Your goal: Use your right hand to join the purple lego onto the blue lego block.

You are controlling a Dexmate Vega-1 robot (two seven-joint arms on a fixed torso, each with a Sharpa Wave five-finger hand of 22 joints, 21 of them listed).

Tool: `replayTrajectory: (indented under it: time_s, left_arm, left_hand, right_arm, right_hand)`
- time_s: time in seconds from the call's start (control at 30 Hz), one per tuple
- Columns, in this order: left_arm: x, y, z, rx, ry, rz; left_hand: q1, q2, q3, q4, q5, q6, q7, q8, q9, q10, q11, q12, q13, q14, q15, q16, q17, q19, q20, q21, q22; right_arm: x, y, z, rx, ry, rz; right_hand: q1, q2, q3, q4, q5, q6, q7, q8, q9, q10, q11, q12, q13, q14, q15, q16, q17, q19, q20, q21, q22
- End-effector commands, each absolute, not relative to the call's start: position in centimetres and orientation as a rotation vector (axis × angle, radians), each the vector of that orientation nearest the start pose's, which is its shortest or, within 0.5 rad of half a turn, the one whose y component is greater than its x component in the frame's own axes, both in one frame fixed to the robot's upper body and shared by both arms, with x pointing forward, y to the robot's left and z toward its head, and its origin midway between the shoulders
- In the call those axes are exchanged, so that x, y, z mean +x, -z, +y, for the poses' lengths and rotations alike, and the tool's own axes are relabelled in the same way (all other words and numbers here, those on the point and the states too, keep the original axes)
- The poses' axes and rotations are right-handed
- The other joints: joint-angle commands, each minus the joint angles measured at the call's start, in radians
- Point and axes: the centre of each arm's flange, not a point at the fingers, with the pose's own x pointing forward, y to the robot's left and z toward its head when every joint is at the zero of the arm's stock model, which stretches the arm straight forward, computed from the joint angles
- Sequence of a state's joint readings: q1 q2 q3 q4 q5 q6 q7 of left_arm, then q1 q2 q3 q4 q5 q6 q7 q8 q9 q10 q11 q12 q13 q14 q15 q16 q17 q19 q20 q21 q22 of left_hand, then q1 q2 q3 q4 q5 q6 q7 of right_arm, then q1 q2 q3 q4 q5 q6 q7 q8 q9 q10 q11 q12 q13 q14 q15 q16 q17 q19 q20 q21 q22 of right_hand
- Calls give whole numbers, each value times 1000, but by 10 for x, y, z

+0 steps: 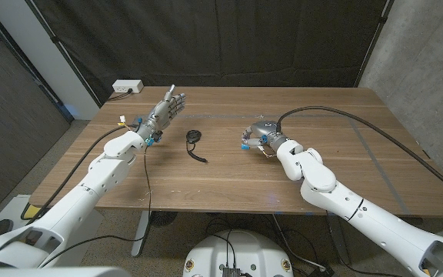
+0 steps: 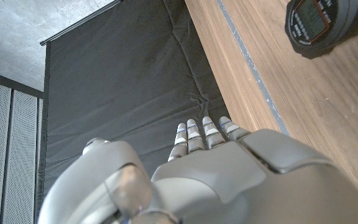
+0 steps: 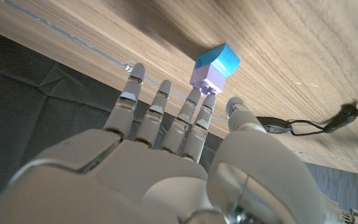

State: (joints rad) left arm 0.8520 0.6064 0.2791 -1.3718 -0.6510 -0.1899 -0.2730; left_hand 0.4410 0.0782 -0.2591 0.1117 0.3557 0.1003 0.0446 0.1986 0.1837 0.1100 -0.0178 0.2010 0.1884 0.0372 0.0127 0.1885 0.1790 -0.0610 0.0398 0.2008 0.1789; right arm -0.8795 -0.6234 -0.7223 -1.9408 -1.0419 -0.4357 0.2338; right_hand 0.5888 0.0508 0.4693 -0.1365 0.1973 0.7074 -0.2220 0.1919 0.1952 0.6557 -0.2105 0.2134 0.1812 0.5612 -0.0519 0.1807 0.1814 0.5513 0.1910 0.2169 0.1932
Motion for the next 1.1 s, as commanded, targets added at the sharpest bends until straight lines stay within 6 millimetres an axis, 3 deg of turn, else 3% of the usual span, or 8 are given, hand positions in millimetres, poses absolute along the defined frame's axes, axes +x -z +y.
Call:
replayTrajectory:
  time_s: [0.03,0.33,0.53,0.57,0.6,0.67,0.77,1.1]
  left_arm:
    - [629,-1,312,99,373,-583]
    - [625,-4,301,97,365,-582]
    - [621,-4,293,82,365,-598]
    - [620,-5,292,81,361,-601]
    - [619,-5,292,79,355,-605]
    - [616,-6,290,67,351,-608]
    - [611,-10,290,73,340,-619]
    - [607,-4,287,75,346,-616]
  left_hand:
    - [3,5,-10,3,2,7,1,2,4,8,1,3,2,7,-1,2,4,-4,7,2,4]
    - [4,6,-11,2,1,6,0,1,4,9,-1,3,2,7,-1,2,4,-4,4,2,4]
    - [5,7,-13,2,1,6,0,1,4,7,1,2,2,8,-1,2,4,-5,1,2,4]
    - [5,7,-13,2,1,7,0,1,4,8,1,2,2,9,-2,2,4,-3,-1,2,4]
    - [5,7,-13,2,1,7,0,1,4,8,1,2,2,11,-2,3,4,-2,-3,3,4]
    - [6,8,-14,2,1,7,2,1,4,8,2,3,2,13,-2,4,4,11,-18,8,4]
    - [8,9,-16,1,1,8,5,2,4,15,1,5,2,19,-1,5,4,29,-32,14,4]
    - [11,10,-17,0,1,18,7,5,4,24,2,8,2,29,1,8,4,37,-39,15,3]
  right_arm:
    - [553,21,-126,-1631,66,-616]
    - [552,9,-144,-1529,83,-670]
    - [554,0,-161,-1449,67,-701]
    - [554,-2,-163,-1434,67,-712]
    - [553,-5,-165,-1421,66,-728]
    - [550,-10,-169,-1388,66,-750]
    - [547,-19,-174,-1318,63,-776]
    - [555,-27,-193,-1055,16,-800]
  right_hand:
    - [-9,0,7,-3,1,-6,0,0,1,-5,-2,-3,4,-3,-23,0,3,3,-7,1,1]
    - [-12,-2,9,-4,0,-13,0,-2,1,-15,-1,-7,4,-14,-23,-3,3,6,-12,2,2]
    - [-15,-4,10,-4,-1,-16,0,-2,2,-19,0,-8,4,-18,-20,-2,4,12,-33,4,2]
    - [-16,-4,10,-4,-1,-17,0,-2,2,-20,1,-8,4,-18,-19,-1,4,14,-41,5,2]
    - [-18,-7,13,-7,-1,-18,0,-1,2,-19,2,-7,4,-18,-20,1,3,7,-88,1,2]
    - [-24,-9,17,-7,-1,-18,0,1,3,-17,3,-5,4,-17,-19,2,2,-20,-152,-8,2]
    - [-30,-9,20,-7,-2,-32,5,-3,3,-23,10,-7,3,-22,-16,2,2,-37,-205,-12,3]
    - [-38,-6,22,-4,-2,-53,15,-7,3,-32,32,-9,3,-30,-7,0,2,-29,-225,-6,4]
